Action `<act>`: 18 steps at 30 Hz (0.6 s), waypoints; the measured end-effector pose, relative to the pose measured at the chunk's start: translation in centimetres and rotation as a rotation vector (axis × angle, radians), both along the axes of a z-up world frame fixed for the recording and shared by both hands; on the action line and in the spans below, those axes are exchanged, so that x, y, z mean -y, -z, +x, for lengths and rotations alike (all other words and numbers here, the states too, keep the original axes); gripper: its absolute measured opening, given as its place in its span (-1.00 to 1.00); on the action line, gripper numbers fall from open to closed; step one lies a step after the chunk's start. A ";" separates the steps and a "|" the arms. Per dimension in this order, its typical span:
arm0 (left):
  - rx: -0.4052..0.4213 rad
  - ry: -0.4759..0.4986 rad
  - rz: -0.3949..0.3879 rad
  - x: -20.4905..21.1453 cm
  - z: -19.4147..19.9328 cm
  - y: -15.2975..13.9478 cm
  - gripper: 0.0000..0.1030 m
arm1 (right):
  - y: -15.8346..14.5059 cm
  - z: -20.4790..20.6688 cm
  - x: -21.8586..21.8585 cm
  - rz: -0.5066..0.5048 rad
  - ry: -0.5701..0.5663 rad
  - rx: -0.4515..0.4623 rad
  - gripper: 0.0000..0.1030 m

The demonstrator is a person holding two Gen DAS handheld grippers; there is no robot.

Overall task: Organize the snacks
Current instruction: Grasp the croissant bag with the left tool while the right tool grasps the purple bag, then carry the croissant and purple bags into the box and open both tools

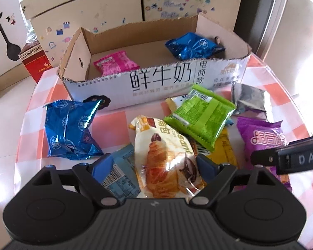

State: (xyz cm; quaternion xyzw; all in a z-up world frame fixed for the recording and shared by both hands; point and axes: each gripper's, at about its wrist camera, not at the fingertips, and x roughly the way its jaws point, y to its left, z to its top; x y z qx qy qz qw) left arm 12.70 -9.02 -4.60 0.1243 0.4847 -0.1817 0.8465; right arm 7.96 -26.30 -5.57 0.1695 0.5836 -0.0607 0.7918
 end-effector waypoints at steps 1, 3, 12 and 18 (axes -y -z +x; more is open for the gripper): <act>-0.002 -0.002 0.003 0.1 0.0 0.2 0.66 | 0.1 0.1 -0.2 -0.002 -0.007 -0.004 0.77; -0.002 -0.002 0.014 0.3 0.1 0.6 0.66 | 0.5 0.2 -0.6 -0.015 -0.022 -0.011 0.77; -0.003 0.027 -0.015 0.3 -0.5 0.7 0.22 | 0.9 0.3 -1.0 -0.025 -0.065 0.000 0.55; 0.002 0.042 -0.032 -0.1 -1.1 0.5 0.11 | 0.4 0.0 -1.5 -0.043 -0.117 0.018 0.48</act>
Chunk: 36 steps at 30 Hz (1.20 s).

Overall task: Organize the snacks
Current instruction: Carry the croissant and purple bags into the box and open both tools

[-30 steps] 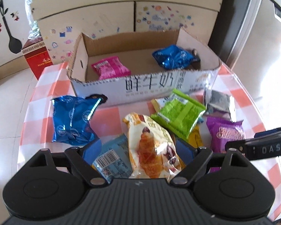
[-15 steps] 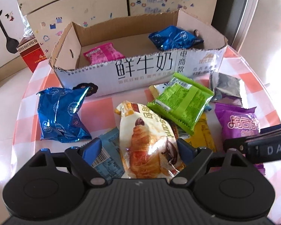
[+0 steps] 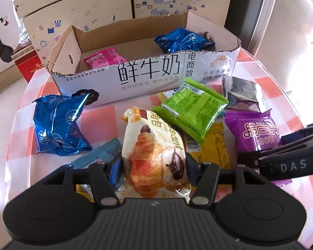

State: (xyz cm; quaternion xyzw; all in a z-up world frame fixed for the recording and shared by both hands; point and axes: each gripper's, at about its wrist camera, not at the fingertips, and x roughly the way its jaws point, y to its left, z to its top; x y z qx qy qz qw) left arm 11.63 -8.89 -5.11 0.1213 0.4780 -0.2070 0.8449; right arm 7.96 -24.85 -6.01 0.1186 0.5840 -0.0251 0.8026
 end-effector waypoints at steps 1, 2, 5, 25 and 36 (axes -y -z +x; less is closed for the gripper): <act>0.001 0.000 -0.002 -0.1 -0.1 -0.1 0.10 | -0.2 0.0 -0.2 -0.008 -0.011 0.008 0.48; 0.002 0.000 -0.003 -0.2 -0.2 -0.2 0.08 | -0.4 -0.1 -0.4 -0.020 -0.027 0.021 0.48; 0.009 0.000 -0.009 -0.7 -0.4 -0.5 0.07 | -1.2 -0.2 -0.9 -0.031 -0.068 0.054 0.48; 0.130 -0.037 -0.029 -3.4 -1.1 -3.4 0.07 | -3.7 -0.3 -2.6 -0.089 -0.199 0.194 0.48; 0.220 -0.041 -0.005 -3.6 -1.4 -4.7 0.07 | -4.9 -0.4 -3.1 -0.124 -0.242 0.273 0.48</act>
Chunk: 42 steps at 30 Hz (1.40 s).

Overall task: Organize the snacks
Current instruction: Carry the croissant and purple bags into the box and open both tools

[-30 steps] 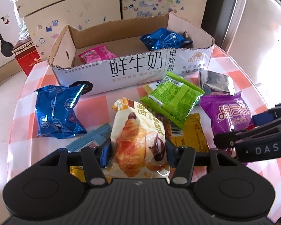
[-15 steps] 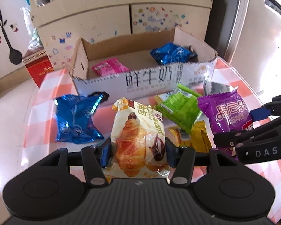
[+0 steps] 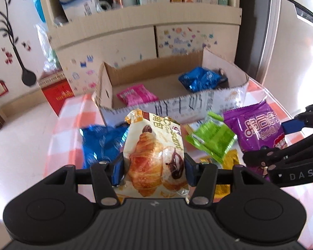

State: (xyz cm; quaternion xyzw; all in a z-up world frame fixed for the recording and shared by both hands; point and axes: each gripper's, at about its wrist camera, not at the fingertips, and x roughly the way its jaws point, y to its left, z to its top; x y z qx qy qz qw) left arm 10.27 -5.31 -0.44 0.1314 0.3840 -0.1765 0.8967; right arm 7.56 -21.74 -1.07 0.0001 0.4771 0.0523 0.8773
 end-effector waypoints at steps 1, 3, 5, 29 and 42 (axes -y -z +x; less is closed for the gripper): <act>0.019 -0.004 0.002 0.0 0.0 -0.3 0.07 | -0.3 0.0 0.1 0.000 0.002 0.012 0.48; 0.051 -0.012 -0.005 0.1 0.1 -1.2 0.07 | -1.0 0.2 0.1 -0.002 0.005 0.042 0.48; 0.085 -0.016 -0.008 0.2 0.2 -2.0 0.07 | -1.7 0.4 0.1 -0.008 0.000 0.076 0.48; 0.242 -0.080 -0.092 1.6 5.1 -6.9 0.07 | -6.8 4.8 1.4 -0.028 0.111 0.343 0.48; 0.210 -0.136 -0.127 1.5 9.1 -5.6 0.07 | -6.0 7.8 1.6 0.045 0.188 0.353 0.48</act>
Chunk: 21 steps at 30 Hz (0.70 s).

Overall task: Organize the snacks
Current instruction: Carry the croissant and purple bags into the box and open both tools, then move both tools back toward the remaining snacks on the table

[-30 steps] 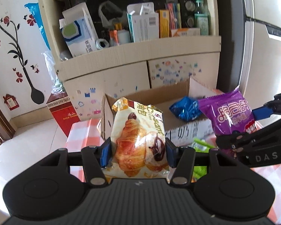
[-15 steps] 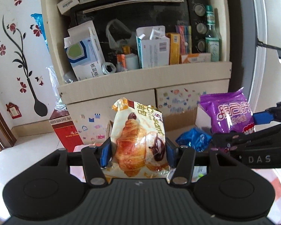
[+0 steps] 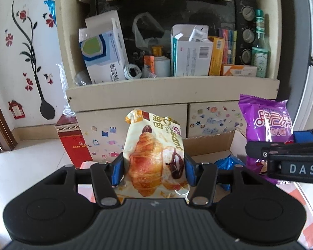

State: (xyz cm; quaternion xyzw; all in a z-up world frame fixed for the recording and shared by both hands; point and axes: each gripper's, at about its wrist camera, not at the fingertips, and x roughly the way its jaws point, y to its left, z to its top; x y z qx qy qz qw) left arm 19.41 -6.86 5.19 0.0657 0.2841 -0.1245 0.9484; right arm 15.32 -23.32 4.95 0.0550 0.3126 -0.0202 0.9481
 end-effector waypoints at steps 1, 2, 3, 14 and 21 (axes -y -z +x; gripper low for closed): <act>-0.011 -0.001 -0.006 0.0 0.4 0.2 0.07 | 0.2 0.3 0.0 0.008 0.003 -0.003 0.48; -0.020 -0.002 -0.011 0.1 0.7 0.4 0.07 | 0.5 0.6 0.0 0.018 0.008 -0.007 0.48; -0.029 -0.002 -0.017 0.2 1.0 0.7 0.07 | 0.7 1.0 0.1 0.032 0.015 -0.014 0.48; -0.080 -0.031 -0.086 0.1 3.6 2.6 0.50 | 2.2 2.3 1.3 0.156 0.128 0.001 0.72; -0.082 -0.039 -0.101 -0.9 2.6 1.3 0.63 | 1.5 1.6 1.2 0.171 0.094 -0.037 0.81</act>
